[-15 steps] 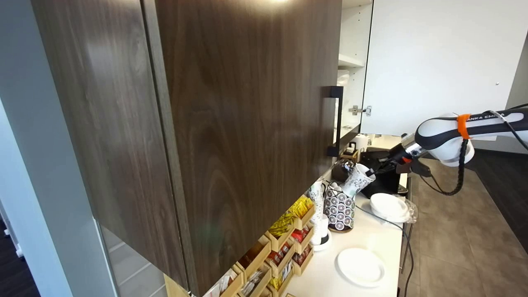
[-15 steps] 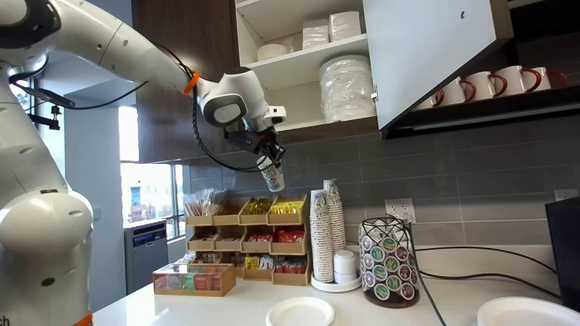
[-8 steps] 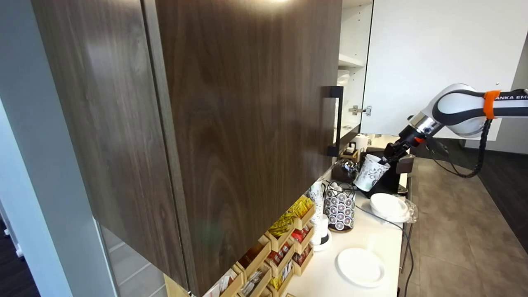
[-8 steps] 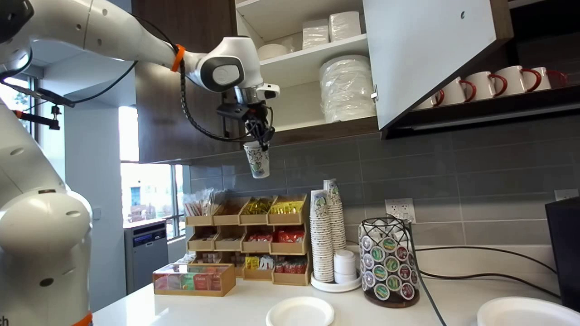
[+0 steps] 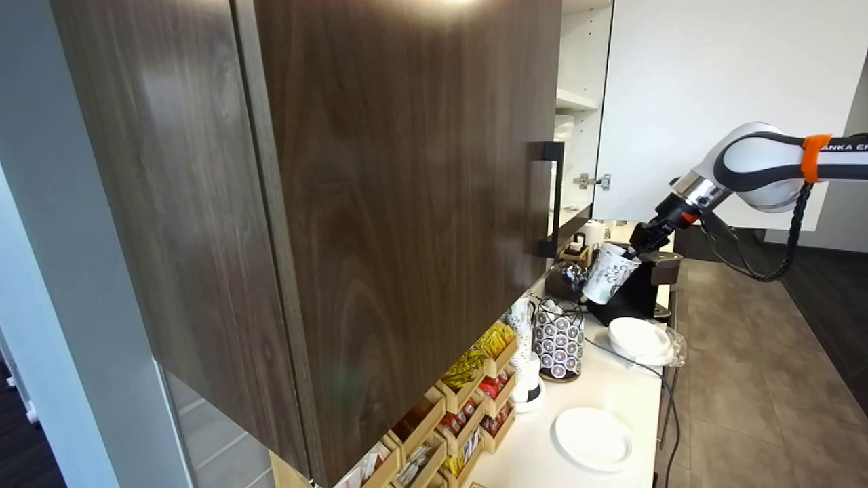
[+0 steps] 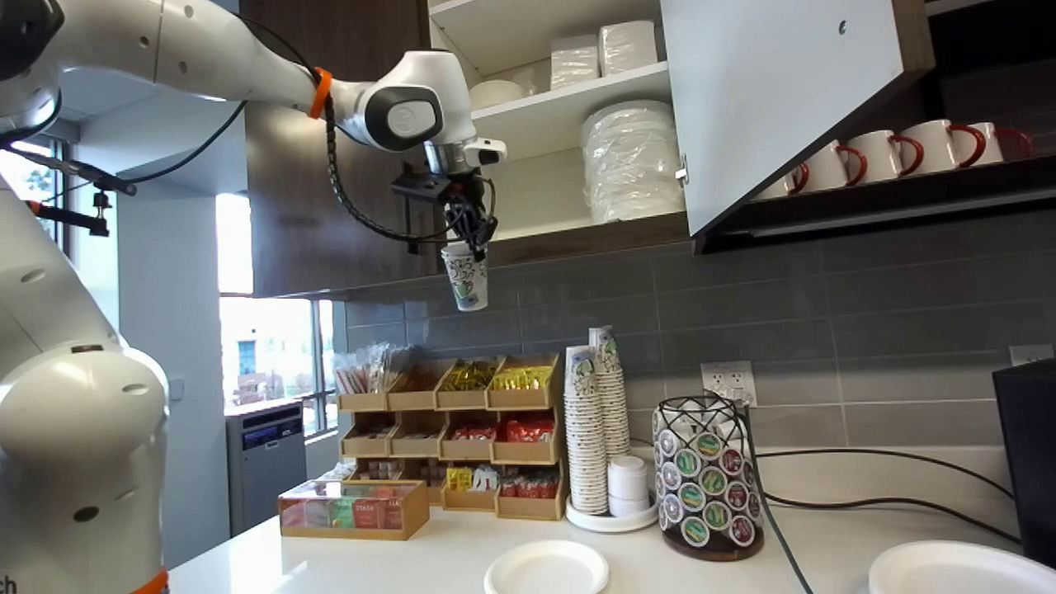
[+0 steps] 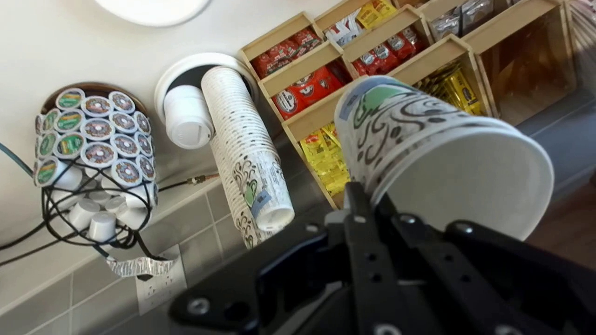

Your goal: Remove the plate from the cupboard on top, put on the cupboard and then lift the cups and put them in the cupboard on top

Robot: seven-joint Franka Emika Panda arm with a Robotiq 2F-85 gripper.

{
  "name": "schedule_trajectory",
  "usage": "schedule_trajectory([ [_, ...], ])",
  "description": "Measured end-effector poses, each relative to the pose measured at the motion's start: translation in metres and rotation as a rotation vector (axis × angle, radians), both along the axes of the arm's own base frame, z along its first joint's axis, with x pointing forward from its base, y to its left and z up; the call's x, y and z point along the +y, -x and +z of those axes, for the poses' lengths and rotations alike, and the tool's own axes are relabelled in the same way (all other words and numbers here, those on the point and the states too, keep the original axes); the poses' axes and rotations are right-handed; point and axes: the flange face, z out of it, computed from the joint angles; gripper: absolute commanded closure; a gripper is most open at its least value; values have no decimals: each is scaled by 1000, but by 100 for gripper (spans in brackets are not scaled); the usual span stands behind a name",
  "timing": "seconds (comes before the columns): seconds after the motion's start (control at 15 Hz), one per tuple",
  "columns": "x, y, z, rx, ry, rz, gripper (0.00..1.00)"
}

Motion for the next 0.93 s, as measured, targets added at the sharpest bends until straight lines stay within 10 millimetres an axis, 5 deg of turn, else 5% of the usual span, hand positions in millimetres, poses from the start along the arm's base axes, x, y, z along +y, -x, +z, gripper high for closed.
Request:
schedule_trajectory([
  [0.47,20,-1,119,-197,12,49,99],
  [0.93,51,-45,164,-173,35,40,99],
])
